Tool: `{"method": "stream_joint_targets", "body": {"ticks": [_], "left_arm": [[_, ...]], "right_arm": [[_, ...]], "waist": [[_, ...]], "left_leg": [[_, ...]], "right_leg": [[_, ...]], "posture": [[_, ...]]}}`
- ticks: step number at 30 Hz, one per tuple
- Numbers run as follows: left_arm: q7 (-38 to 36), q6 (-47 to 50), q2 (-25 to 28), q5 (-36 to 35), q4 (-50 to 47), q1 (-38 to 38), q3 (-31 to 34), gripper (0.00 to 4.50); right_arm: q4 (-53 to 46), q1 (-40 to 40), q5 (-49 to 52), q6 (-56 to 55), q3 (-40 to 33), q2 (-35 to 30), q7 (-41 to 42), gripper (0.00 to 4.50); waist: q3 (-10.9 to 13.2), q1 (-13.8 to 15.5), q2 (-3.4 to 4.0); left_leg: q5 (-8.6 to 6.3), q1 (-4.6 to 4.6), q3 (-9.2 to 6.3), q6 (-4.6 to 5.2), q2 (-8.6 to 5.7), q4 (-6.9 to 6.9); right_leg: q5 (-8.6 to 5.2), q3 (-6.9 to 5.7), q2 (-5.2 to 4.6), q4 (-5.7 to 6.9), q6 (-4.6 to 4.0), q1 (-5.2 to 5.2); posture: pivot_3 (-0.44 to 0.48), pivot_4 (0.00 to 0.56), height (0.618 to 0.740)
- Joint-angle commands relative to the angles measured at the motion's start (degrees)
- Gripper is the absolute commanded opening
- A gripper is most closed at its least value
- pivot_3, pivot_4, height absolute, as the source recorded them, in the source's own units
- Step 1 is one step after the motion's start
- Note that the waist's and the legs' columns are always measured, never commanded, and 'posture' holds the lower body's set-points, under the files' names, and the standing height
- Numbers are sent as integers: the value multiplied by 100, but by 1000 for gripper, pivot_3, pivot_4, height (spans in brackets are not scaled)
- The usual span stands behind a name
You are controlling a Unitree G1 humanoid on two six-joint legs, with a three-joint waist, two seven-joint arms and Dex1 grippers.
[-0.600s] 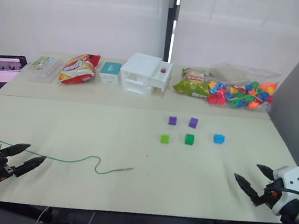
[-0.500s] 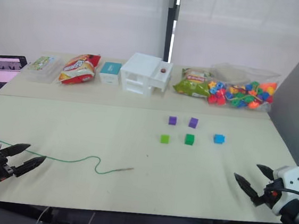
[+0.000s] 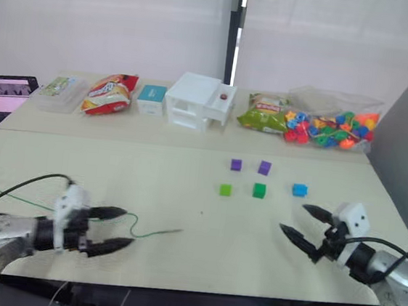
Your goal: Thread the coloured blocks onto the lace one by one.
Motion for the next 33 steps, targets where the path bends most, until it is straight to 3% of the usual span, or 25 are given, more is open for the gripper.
{"method": "stream_joint_targets", "body": {"ticks": [1,14,25,29,33], "left_arm": [[123,467,125,336,-246,-470,-723,4500],[-96,284,-308,1225,1247,-1907,-1874,4500],[-119,-324,-786,1980,1970,-1806,-2458,4500],[-106,-286,-954,2162,1977,-1677,-2604,3313],[-266,-149,-902,2215,1915,-1586,-2640,2041]], "right_arm": [[-429,-52,196,213,71,-137,105,4467],[-1312,632,348,503,-108,-162,-99,4467],[-1590,760,457,523,-194,-11,-464,4467],[-1615,762,508,534,-177,-31,-513,4500],[-1582,654,537,545,-167,-61,-530,4500]], "waist": [[0,-11,0],[0,7,-1],[-7,159,6],[-12,166,12],[-27,137,29]], "left_leg": [[0,0,0,0,0,0],[0,-5,-5,1,-2,14],[-2,42,-5,3,-5,21],[-11,80,-5,19,-5,19],[-17,80,-5,29,-4,19]], "right_leg": [[0,0,1,0,0,0],[0,-4,2,1,0,2],[-3,-5,0,-18,5,65],[-13,-5,-1,-34,18,141],[-15,-5,-1,-40,21,144]], "posture": [[0,150,740],[0,150,740],[0,150,740],[0,150,740],[0,150,740]]}}
